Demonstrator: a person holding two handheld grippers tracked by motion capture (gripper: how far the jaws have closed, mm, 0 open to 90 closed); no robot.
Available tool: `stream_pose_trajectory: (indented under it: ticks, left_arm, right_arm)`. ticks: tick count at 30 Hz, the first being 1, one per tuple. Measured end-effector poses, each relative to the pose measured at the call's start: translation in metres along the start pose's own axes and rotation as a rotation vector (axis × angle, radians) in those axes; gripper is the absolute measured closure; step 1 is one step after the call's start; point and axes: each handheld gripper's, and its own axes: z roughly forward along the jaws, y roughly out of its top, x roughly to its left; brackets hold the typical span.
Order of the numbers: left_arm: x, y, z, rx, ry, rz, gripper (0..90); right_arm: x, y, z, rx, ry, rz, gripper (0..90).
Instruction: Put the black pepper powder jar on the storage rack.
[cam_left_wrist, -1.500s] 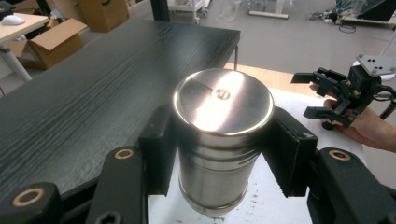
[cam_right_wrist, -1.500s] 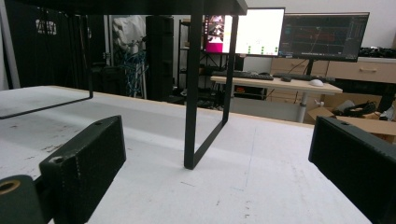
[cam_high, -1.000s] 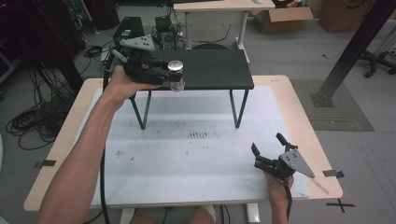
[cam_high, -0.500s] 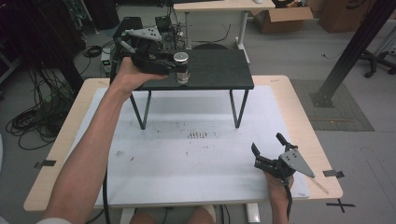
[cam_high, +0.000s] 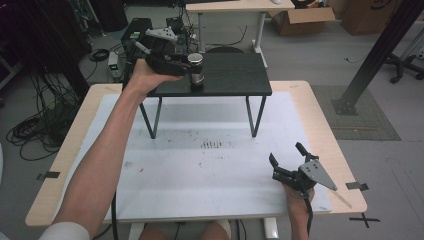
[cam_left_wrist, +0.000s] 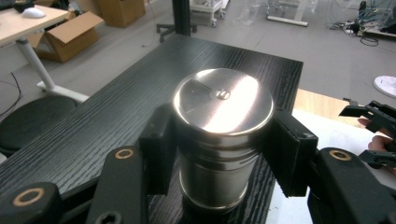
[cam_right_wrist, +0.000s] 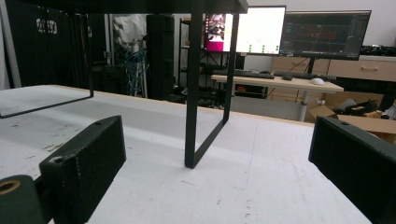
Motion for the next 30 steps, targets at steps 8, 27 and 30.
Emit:
stream_pose_trajectory:
  ticks: [8,27,30]
  left_arm:
    - [0.0044,-0.0017,0.0015,0.004,0.02,-0.006,49.0]
    - [0.0089,-0.0066,0.0039,0.011,0.024,-0.025,48.9]
    - [0.0091,-0.0074,0.0038,0.005,0.021,-0.03,48.9]
  right_arm:
    - [0.0,0.0,0.0001,0.0,0.001,-0.002,3.7]
    - [0.0001,0.0,0.0,0.001,-0.001,-0.001,3.8]
    - [0.0001,0.0,0.0002,0.002,0.0,-0.002,3.8]
